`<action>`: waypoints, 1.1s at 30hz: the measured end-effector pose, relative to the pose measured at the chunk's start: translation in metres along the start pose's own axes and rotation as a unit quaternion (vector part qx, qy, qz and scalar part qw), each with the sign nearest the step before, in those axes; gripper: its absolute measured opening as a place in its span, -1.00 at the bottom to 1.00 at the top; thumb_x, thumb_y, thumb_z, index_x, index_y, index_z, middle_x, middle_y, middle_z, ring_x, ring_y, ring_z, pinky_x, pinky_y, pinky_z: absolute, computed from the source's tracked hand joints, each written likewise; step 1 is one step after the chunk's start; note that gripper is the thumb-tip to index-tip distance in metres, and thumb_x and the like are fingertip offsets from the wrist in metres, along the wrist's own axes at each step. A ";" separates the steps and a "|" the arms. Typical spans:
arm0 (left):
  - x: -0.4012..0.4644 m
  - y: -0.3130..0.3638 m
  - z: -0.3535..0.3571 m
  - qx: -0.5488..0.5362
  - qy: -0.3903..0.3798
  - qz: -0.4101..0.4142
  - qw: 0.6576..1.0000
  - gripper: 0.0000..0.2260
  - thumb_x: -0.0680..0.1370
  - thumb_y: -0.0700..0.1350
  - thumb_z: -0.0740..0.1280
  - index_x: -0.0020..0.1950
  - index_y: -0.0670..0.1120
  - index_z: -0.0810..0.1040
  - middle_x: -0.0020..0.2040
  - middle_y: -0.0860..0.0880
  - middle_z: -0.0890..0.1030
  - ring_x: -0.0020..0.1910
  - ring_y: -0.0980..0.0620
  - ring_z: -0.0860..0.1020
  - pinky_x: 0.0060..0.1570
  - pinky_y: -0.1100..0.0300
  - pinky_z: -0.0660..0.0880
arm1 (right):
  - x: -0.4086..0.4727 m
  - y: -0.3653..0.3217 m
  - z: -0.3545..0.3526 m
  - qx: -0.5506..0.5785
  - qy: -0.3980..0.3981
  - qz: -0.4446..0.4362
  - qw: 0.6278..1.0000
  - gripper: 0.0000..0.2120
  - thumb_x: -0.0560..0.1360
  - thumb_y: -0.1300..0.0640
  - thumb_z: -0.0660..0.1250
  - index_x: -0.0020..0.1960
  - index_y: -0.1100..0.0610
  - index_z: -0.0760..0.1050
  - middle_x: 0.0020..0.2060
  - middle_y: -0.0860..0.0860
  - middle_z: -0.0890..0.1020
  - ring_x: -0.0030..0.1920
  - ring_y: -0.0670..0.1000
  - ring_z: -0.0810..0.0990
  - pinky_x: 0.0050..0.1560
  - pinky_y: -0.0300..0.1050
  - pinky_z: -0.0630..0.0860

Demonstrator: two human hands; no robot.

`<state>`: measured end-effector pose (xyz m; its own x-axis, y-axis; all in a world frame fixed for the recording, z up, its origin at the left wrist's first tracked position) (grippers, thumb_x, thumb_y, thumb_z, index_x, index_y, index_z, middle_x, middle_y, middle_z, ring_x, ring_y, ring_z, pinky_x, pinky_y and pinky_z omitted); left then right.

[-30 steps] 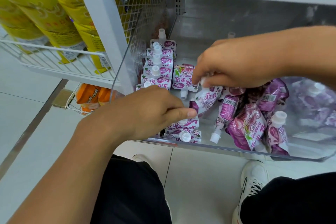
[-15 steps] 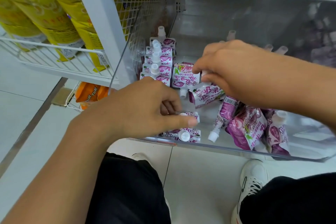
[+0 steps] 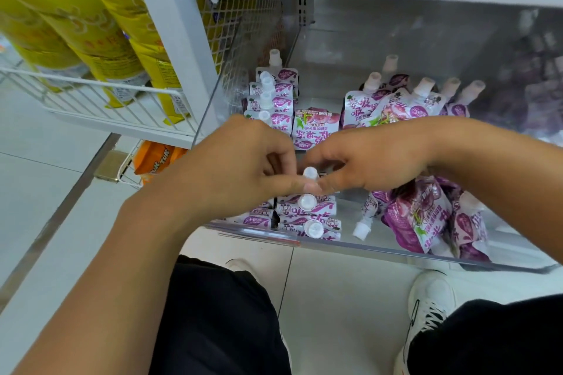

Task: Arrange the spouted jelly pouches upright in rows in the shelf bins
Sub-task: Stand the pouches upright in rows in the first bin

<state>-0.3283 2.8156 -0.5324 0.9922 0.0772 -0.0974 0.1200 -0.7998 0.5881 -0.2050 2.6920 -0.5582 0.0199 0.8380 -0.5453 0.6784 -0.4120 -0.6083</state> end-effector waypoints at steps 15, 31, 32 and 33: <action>0.014 0.006 0.022 0.092 -0.040 -0.006 0.995 -0.65 0.58 0.17 0.24 -0.20 -0.06 0.57 -0.39 -0.02 0.53 -0.37 0.04 0.48 -0.29 0.01 0.47 | 0.002 -0.003 -0.040 -0.372 0.194 0.068 0.905 -0.72 0.39 0.05 0.46 0.06 0.06 0.52 -0.04 0.02 0.58 -0.03 0.09 0.55 -0.05 -0.05 0.56; 0.000 -0.012 -0.001 0.018 0.065 -0.032 0.997 -0.86 0.62 0.00 0.17 0.02 0.07 0.52 -0.18 0.10 0.61 -0.27 0.15 0.57 -0.24 0.10 0.54 | 0.016 0.008 -0.043 -0.205 0.062 -0.003 0.977 -0.86 0.47 0.10 0.43 -0.20 0.14 0.55 -0.34 0.04 0.62 -0.33 0.07 0.52 -0.24 -0.05 0.49; 0.000 -0.012 -0.002 0.026 0.079 -0.036 0.996 -0.86 0.63 -0.06 0.19 0.12 0.07 0.51 -0.07 0.09 0.62 -0.22 0.13 0.58 -0.19 0.11 0.55 | 0.014 0.010 -0.039 -0.154 0.042 -0.012 0.987 -0.89 0.49 0.10 0.43 -0.15 0.14 0.58 -0.30 0.02 0.66 -0.30 0.05 0.56 -0.20 -0.07 0.52; 0.002 -0.010 -0.001 0.043 0.080 -0.037 0.995 -0.80 0.63 -0.09 0.21 0.24 0.06 0.49 0.03 0.10 0.62 -0.18 0.14 0.58 -0.14 0.16 0.53 | 0.012 0.011 -0.037 -0.106 0.033 -0.021 0.994 -0.91 0.50 0.12 0.42 -0.13 0.14 0.59 -0.31 -0.03 0.66 -0.33 0.01 0.56 -0.20 -0.09 0.53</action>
<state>-0.3272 2.8242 -0.5378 0.9742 0.2255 -0.0048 0.1961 -0.8364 0.5118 -0.1705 2.7112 -0.5503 0.0326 0.8774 -0.4787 0.8188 -0.2981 -0.4906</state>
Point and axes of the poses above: each hand's wrist, its own x-axis towards the middle knuckle, its own z-axis out of the palm, y = z × x, the point moved 2 cm from there along x, towards the middle knuckle
